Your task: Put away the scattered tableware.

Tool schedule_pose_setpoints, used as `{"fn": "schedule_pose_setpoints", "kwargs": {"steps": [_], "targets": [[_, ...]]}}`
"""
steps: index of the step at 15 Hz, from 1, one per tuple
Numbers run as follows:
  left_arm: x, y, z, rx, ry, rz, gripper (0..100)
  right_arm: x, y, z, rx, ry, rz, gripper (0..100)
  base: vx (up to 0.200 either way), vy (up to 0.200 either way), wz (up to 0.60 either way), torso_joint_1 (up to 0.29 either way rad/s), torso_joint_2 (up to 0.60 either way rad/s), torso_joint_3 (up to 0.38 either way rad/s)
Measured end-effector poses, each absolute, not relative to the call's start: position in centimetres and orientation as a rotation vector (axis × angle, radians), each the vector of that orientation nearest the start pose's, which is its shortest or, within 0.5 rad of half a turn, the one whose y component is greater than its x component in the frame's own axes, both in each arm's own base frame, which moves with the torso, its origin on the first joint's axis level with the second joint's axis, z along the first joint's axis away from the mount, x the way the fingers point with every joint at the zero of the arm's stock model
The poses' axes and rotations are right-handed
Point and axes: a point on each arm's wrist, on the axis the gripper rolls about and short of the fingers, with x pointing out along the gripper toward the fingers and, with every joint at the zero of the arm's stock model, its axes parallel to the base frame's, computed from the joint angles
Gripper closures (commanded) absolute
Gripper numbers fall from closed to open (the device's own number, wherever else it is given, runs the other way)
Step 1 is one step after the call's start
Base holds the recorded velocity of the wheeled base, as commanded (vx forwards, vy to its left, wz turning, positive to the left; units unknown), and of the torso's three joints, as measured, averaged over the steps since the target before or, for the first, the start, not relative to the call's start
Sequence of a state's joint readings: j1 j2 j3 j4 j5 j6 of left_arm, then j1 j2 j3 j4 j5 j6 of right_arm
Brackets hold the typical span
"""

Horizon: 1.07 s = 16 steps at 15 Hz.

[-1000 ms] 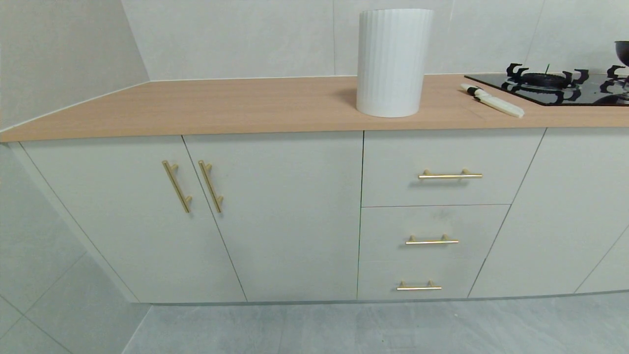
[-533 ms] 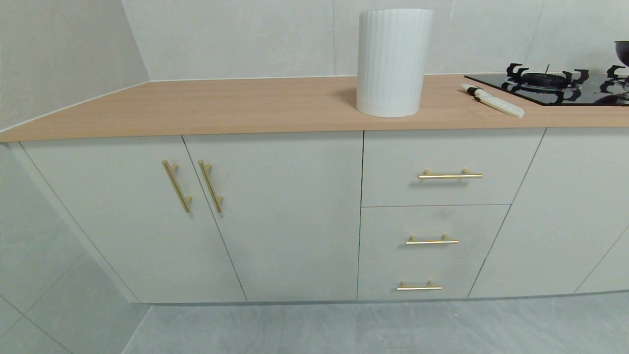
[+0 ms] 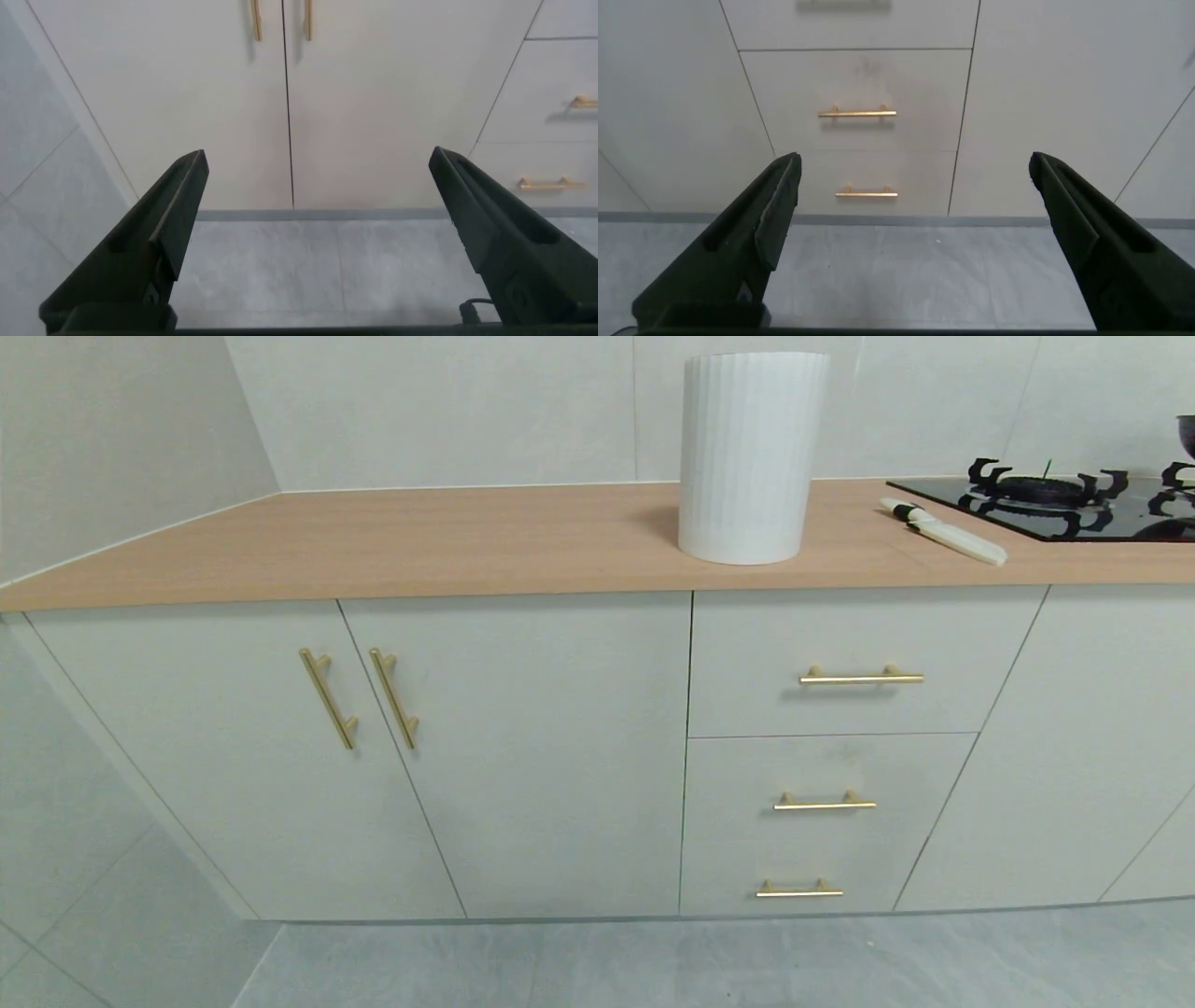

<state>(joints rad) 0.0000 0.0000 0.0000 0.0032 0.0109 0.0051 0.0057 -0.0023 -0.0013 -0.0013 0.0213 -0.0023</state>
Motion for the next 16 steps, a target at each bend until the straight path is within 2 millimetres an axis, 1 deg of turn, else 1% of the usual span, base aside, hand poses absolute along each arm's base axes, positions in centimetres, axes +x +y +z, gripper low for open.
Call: {"fn": "schedule_pose_setpoints", "kwargs": {"steps": [12, 16], "targets": [[-2.28, 0.02, 7.52, 0.005, 0.003, 0.011, 0, -2.3, 0.03, 7.57, -0.002, -0.003, 0.027, 0, 0.2, 0.0, 0.0, 0.003, 0.0, 0.004], [-2.28, 0.03, 7.52, 0.003, 0.003, 0.011, 0, -2.3, 0.03, 7.58, 0.0, -0.003, 0.027, 0, 0.0, 0.0, 0.0, 0.0, 0.0, 0.0]]}}
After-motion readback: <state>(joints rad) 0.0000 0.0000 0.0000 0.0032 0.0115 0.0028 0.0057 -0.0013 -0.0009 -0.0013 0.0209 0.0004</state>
